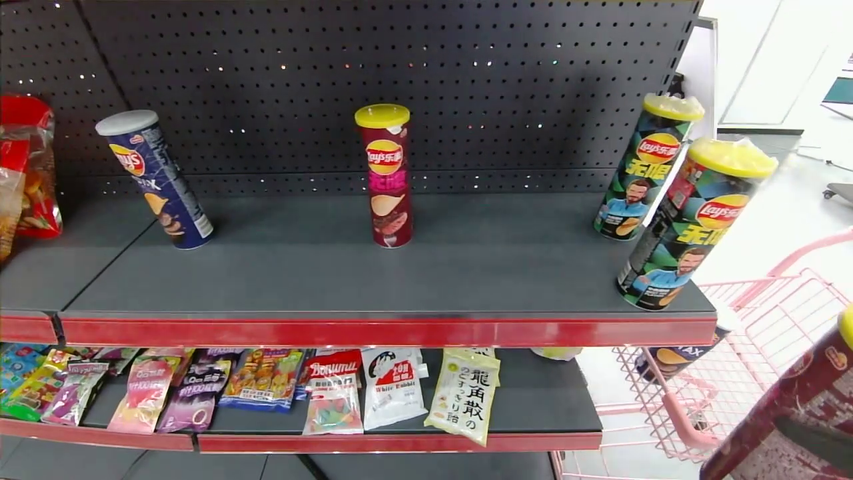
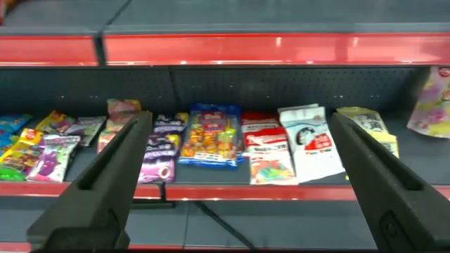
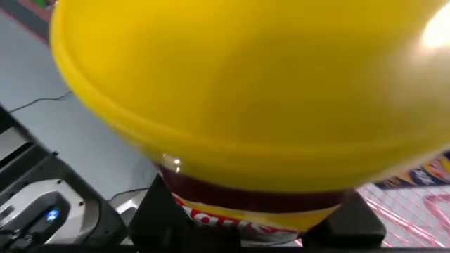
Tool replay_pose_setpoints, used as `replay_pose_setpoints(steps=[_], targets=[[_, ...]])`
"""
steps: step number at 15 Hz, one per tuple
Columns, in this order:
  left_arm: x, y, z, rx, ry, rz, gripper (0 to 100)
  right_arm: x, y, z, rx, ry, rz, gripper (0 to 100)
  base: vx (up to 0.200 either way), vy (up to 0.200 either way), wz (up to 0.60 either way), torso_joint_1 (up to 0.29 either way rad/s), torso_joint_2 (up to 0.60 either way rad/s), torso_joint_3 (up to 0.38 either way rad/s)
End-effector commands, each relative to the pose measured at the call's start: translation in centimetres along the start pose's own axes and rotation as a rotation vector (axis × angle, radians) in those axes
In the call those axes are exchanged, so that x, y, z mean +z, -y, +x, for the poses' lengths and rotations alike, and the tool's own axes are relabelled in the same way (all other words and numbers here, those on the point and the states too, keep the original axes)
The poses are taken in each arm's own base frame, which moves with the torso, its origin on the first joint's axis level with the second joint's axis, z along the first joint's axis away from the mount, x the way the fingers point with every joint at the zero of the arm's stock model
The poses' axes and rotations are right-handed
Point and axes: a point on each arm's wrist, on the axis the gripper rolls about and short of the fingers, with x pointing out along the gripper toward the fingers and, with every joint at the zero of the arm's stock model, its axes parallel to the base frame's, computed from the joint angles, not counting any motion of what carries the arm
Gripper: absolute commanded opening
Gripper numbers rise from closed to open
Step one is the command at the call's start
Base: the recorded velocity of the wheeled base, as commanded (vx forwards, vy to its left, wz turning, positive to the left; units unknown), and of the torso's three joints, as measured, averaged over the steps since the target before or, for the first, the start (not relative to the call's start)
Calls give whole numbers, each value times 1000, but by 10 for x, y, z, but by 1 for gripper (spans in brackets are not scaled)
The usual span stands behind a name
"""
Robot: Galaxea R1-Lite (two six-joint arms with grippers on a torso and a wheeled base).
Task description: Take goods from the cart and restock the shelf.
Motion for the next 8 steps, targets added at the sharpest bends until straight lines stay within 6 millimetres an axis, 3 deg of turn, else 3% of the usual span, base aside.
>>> replay_pose_setpoints(steps=[1, 8], targets=[[0, 0, 0, 1, -2, 0, 100, -1, -3, 4, 73, -15, -7, 0, 0, 200, 0, 7, 2, -2], [0, 0, 0, -1, -2, 0, 100, 0, -3, 11, 125, -33, -13, 0, 0, 200, 0, 2, 4, 4]])
